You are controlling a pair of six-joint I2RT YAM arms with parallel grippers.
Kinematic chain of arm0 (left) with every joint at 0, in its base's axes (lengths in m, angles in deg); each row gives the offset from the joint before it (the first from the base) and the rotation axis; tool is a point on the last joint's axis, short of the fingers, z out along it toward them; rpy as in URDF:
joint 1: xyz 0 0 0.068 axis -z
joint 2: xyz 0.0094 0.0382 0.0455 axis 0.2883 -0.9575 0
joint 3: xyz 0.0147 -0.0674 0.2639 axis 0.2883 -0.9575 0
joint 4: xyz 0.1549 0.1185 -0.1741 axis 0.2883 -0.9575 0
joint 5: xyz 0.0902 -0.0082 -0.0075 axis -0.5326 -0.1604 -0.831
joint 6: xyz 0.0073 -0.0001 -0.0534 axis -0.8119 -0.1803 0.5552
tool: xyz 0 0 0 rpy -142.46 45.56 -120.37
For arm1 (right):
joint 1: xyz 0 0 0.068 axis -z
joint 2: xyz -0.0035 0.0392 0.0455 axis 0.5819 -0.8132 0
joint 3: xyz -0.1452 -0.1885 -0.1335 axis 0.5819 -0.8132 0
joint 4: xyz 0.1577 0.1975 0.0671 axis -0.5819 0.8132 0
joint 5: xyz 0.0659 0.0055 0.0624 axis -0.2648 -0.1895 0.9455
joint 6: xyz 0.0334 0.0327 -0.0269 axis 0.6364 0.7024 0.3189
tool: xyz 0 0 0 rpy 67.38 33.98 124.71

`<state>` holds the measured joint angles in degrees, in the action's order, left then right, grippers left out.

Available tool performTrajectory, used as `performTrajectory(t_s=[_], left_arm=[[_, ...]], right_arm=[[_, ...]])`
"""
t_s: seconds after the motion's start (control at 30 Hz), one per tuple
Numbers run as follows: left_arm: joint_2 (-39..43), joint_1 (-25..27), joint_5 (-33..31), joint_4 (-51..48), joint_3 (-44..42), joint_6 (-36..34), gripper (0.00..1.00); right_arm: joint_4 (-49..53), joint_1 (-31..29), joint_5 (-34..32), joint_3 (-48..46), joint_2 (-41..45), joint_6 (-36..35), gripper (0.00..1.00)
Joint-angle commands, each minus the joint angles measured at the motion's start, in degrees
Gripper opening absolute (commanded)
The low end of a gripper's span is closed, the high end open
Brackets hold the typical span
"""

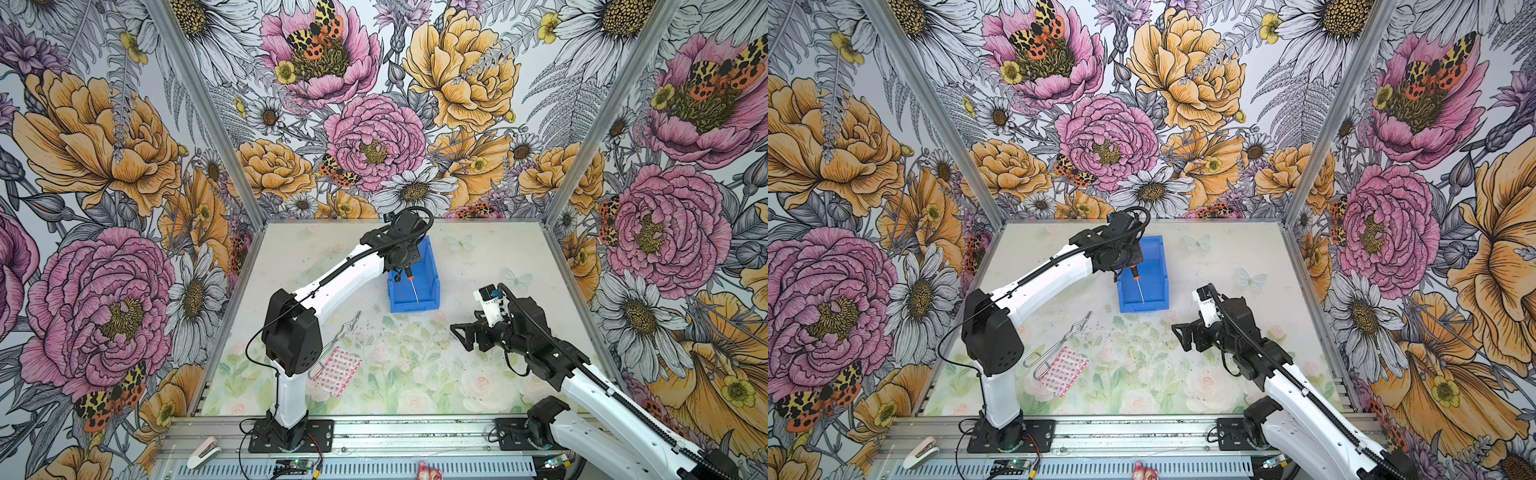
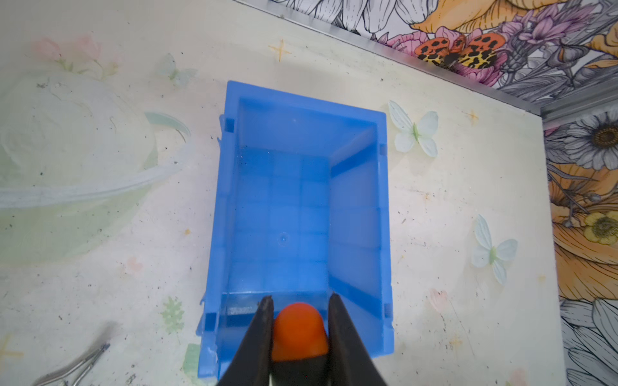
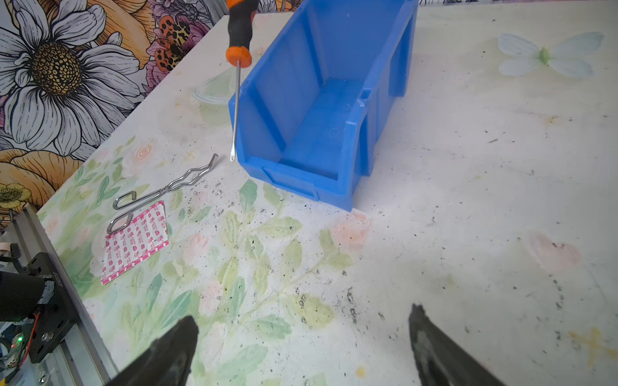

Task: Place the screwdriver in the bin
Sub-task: 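Lift the screwdriver with the left gripper and carry it over the blue bin, then lower the screwdriver into the bin and open the left gripper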

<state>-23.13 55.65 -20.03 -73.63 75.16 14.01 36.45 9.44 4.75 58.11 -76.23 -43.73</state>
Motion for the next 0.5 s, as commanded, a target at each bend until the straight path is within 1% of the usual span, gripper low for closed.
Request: performTrajectory(t_s=[0.0,0.23,0.47], left_arm=[[-3.54,-1.38,-2.53,-0.47,4.54,-3.56,0.03],[-12.57,-2.13,-3.22,-0.5,13.53,-3.95,0.03],[-18.11,-0.8,-5.06,-0.42,16.35,-4.29,0.03]], right_arm=[[0.32,0.4,-0.17,2.58,-0.9,0.44,1.0],[0.31,0.49,-0.58,3.9,-3.04,0.68,0.99],[0.38,0.57,-1.0,4.04,-3.92,0.74,1.0]])
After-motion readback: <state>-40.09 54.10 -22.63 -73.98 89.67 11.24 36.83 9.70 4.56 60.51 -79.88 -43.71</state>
